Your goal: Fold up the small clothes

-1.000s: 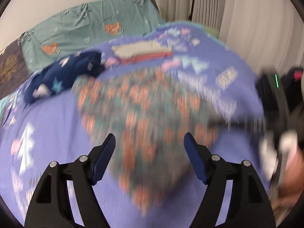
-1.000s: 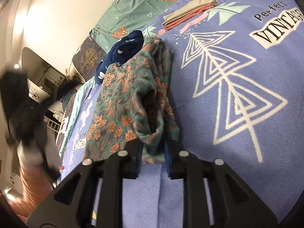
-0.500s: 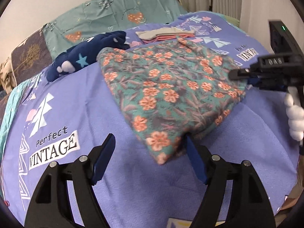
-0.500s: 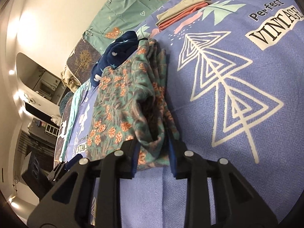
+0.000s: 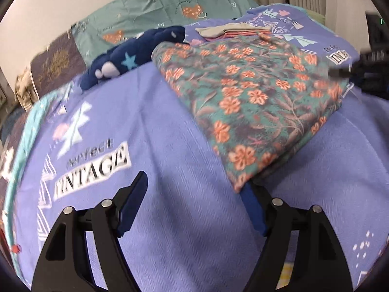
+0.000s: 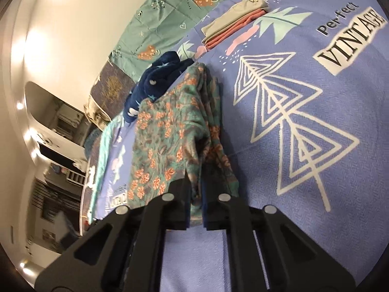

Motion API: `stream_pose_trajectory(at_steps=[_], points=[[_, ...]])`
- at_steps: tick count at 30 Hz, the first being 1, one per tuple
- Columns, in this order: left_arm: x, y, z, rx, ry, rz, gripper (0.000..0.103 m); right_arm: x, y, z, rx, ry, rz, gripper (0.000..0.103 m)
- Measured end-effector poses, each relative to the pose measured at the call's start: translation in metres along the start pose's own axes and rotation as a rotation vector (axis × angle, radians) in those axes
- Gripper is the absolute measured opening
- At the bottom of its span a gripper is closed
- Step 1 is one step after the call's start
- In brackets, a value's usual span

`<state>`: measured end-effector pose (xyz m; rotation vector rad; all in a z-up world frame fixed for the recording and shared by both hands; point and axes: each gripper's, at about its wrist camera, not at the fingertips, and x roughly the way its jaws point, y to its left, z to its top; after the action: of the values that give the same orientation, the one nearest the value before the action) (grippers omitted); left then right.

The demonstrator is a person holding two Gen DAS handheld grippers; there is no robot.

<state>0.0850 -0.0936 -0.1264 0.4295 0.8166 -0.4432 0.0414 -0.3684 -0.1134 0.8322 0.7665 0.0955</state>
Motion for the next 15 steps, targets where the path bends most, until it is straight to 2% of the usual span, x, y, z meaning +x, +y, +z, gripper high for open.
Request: stream_pose_trajectory(at_steps=[2,3,4,5,6,7,8,9,11,13,15], points=[[0.000,0.004,-0.003,-0.024,0.013,-0.011,0.075,0.007,-0.004,-0.003,-0.026,0.032,-0.063,0.007],[-0.001,0.004,-0.005,-0.030,0.016,-0.019,0.073,0.015,-0.008,-0.005,-0.045,0.057,-0.128,0.011],[-0.002,0.004,-0.006,-0.033,0.018,-0.026,0.071,0.018,-0.012,-0.008,-0.057,0.067,-0.159,0.018],[-0.006,0.005,-0.007,-0.040,0.024,-0.049,0.062,0.019,-0.014,-0.010,-0.063,0.063,-0.159,0.018],[-0.009,0.006,-0.007,-0.051,0.028,-0.081,0.048,0.015,-0.013,-0.010,-0.071,0.058,-0.159,0.019],[-0.013,0.007,-0.006,-0.068,0.028,-0.133,0.041,0.011,-0.010,-0.010,-0.082,0.050,-0.168,0.022],[-0.020,0.008,-0.004,-0.089,0.021,-0.197,0.028,0.004,-0.003,-0.008,-0.110,0.021,-0.190,0.027],[-0.026,0.008,0.000,-0.098,0.009,-0.235,0.022,0.000,0.003,-0.008,-0.140,-0.003,-0.206,0.027],[-0.038,0.004,0.012,-0.095,-0.048,-0.286,0.021,-0.009,0.018,-0.007,-0.209,-0.051,-0.224,0.025],[-0.043,-0.001,0.023,-0.085,-0.097,-0.311,0.021,-0.011,0.035,-0.008,-0.280,-0.080,-0.185,0.018],[-0.031,-0.010,0.032,-0.063,-0.094,-0.310,0.021,-0.002,0.048,-0.012,-0.330,-0.068,-0.156,0.014]])
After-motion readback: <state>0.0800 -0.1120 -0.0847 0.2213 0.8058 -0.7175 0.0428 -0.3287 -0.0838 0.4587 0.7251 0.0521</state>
